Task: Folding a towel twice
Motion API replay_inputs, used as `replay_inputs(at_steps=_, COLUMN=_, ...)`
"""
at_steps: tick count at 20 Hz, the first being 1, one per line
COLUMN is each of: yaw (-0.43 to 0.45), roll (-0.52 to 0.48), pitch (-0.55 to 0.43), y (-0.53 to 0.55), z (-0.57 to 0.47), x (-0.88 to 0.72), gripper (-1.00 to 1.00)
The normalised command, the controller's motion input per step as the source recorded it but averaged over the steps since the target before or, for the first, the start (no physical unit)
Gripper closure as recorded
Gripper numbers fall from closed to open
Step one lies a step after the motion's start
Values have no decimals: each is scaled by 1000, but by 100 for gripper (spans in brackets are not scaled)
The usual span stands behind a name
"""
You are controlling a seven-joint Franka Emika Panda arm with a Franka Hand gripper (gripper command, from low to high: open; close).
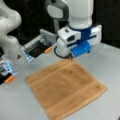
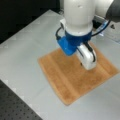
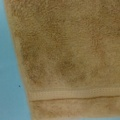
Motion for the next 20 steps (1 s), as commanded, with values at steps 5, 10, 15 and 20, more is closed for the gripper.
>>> replay_inputs(at_steps=5, yaw=-225, roll=-172, pitch=348, y=232, z=-132, x=654, gripper=-100)
replay_inputs(at_steps=10, yaw=-131, roll=-235, pitch=243, y=206, z=-204, x=613, gripper=-100)
replay_inputs(at_steps=15, yaw=-96, roll=-304, pitch=112, y=210, z=-146, x=482, gripper=-100)
replay_inputs(at_steps=20, yaw=-100, roll=-328, pitch=49, y=178, z=-61, x=334, gripper=-100)
